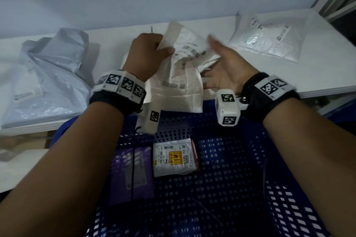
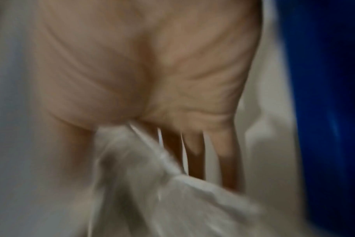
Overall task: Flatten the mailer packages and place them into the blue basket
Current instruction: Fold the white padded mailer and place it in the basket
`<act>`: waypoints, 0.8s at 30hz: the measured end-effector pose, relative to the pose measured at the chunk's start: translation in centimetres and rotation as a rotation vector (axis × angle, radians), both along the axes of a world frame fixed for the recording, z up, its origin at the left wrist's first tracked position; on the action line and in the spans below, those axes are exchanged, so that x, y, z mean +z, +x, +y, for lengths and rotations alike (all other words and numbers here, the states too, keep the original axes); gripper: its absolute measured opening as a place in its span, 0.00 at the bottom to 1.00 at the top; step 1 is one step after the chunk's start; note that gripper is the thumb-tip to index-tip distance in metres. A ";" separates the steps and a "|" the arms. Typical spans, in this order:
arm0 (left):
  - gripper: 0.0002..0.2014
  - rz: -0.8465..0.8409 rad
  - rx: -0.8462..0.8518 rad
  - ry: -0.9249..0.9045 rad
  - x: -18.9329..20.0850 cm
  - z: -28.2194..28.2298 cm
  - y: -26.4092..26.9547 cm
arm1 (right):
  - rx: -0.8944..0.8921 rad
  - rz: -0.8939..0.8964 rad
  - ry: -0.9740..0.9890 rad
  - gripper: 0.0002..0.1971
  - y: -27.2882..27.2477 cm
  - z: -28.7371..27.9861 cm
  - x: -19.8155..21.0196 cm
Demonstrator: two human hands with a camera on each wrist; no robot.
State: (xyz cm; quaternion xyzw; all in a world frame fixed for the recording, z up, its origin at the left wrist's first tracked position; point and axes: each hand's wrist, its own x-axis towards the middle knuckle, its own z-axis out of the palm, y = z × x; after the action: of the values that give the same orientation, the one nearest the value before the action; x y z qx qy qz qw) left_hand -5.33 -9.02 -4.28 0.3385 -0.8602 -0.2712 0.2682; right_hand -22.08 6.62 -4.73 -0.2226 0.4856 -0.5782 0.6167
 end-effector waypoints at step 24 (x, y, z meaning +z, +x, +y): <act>0.32 -0.234 0.018 0.037 -8.6 4.5 -0.6 | -0.215 0.481 0.535 0.21 4.3 1.6 -0.7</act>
State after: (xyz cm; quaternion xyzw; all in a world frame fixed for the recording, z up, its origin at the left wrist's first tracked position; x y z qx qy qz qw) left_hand -5.95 -4.52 -12.84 0.3805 -0.8773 -0.2433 0.1621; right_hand -17.77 8.17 -5.43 -0.1309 0.7709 -0.4237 0.4572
